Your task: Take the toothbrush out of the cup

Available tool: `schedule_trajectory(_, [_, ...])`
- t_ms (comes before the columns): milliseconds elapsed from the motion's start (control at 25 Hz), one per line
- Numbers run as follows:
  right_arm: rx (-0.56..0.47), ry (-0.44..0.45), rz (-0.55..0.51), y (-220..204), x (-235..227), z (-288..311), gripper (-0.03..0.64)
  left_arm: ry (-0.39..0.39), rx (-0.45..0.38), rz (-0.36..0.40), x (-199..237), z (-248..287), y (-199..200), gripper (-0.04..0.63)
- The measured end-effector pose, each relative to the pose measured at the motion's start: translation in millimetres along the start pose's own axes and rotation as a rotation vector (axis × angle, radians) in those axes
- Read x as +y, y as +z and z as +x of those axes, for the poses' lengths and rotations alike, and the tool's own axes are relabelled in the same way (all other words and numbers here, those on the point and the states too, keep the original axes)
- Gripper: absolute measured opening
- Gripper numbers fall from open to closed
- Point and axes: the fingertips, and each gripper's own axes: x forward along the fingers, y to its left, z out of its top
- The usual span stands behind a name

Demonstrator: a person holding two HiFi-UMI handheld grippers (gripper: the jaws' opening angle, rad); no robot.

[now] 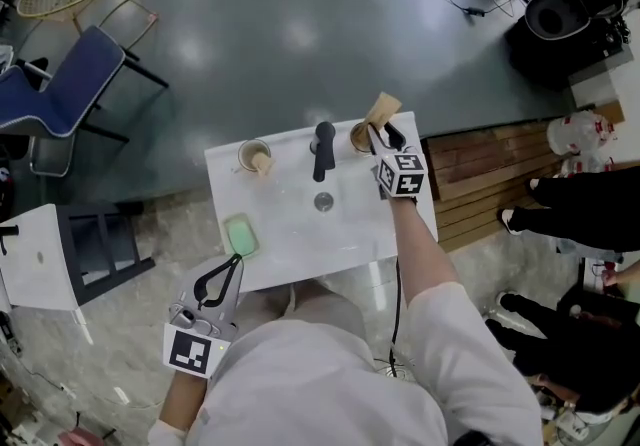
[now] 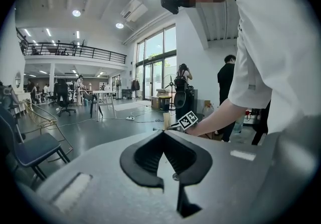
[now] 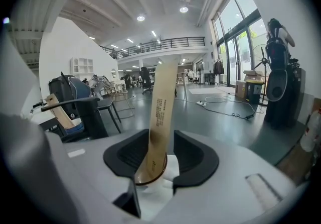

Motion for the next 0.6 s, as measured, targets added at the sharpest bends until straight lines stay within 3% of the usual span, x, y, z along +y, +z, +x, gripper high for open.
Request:
schedule_trajectory(360, [0.001, 0.025, -0.01, 0.7, 3.7, 11.4, 0.145, 0.013, 0.008, -0.003, 3.6, 1.5, -1.3, 0.002])
schedule_trajectory(600, [0.003, 0.018, -0.042, 0.2, 5.3, 13.6, 0.087, 0.017, 0.026, 0.004, 5.2, -1.7, -6.4, 0.002])
